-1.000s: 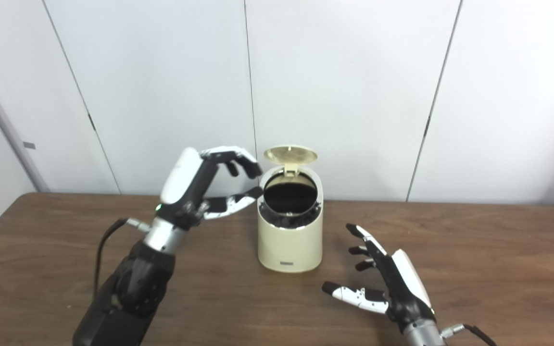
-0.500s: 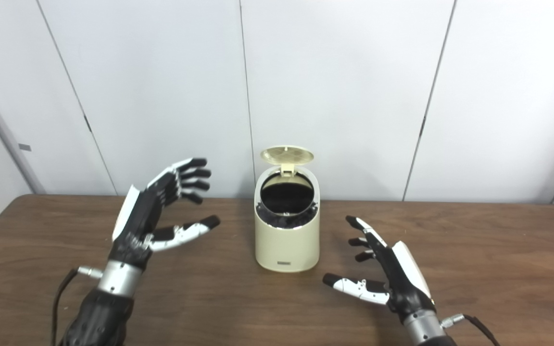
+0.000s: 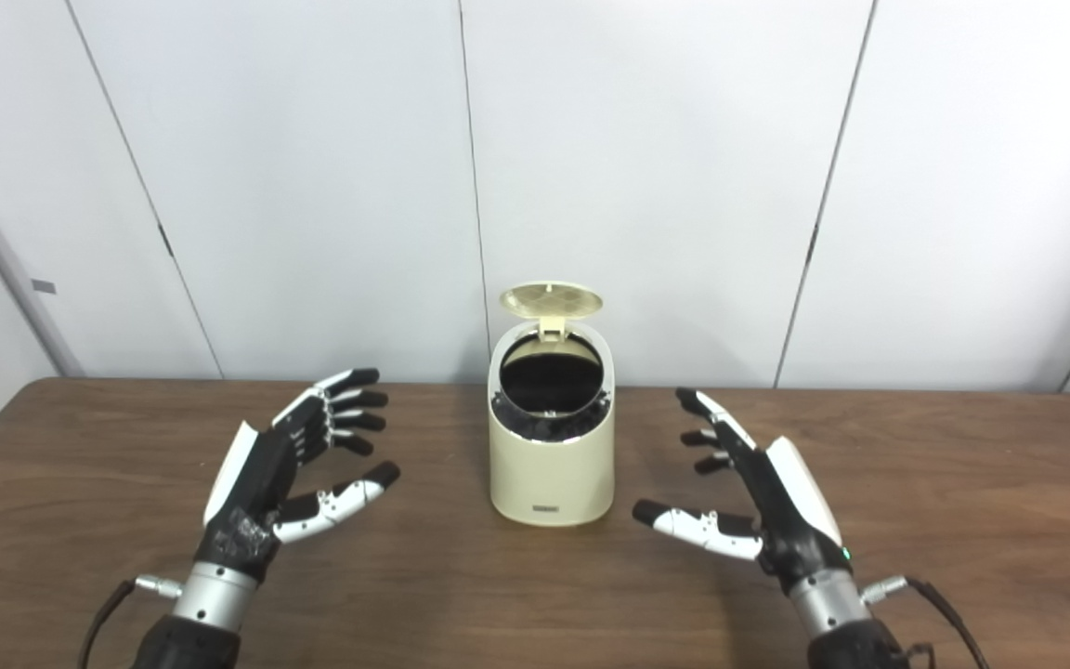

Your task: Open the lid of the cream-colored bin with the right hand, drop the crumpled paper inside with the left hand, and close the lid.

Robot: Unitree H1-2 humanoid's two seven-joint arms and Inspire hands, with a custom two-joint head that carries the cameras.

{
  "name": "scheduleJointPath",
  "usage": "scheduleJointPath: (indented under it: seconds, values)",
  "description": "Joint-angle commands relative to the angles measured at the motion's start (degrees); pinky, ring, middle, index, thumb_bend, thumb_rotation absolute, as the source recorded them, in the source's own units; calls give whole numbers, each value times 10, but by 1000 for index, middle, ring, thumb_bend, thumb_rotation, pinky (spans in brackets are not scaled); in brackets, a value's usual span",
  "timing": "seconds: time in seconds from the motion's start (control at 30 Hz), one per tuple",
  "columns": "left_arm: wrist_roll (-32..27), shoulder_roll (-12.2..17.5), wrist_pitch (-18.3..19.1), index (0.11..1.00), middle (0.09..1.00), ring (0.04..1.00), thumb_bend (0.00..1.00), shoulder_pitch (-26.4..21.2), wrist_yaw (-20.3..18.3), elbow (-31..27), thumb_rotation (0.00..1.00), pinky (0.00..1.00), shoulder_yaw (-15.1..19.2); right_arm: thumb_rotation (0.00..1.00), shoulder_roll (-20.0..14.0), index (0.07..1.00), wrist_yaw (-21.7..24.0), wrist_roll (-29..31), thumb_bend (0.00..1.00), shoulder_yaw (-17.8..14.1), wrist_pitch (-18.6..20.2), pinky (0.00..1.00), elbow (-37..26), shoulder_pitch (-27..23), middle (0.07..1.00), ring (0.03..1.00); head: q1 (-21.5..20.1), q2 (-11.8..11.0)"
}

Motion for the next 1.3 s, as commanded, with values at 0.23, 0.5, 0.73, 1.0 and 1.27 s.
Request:
scheduleJointPath:
  seconds: [0.23,0.5,0.73,1.0,1.27]
  values:
    - [12,1,-29,814,758,678,618,-4,3,52,101,620,-7,562,-29,889,0,-18,714,0,-22,721,-6,-77,936,841,-6,-5]
    - [13,-5,-49,806,751,681,664,0,4,93,11,599,-10,481,-43,872,28,-59,644,10,15,704,-35,-148,887,830,-9,-10]
    - [14,-5,-70,802,751,673,671,1,4,112,0,571,-11,498,-54,877,53,-93,637,25,48,677,-39,-194,889,822,-6,-13]
    - [12,-6,-73,809,758,667,674,6,2,114,0,560,-10,583,-66,884,78,-107,631,42,55,717,-22,-240,897,858,-4,-14]
    - [13,-6,-72,812,755,668,666,7,-2,111,0,562,-15,576,-71,875,104,-107,657,60,48,708,-12,-272,883,859,-1,-13]
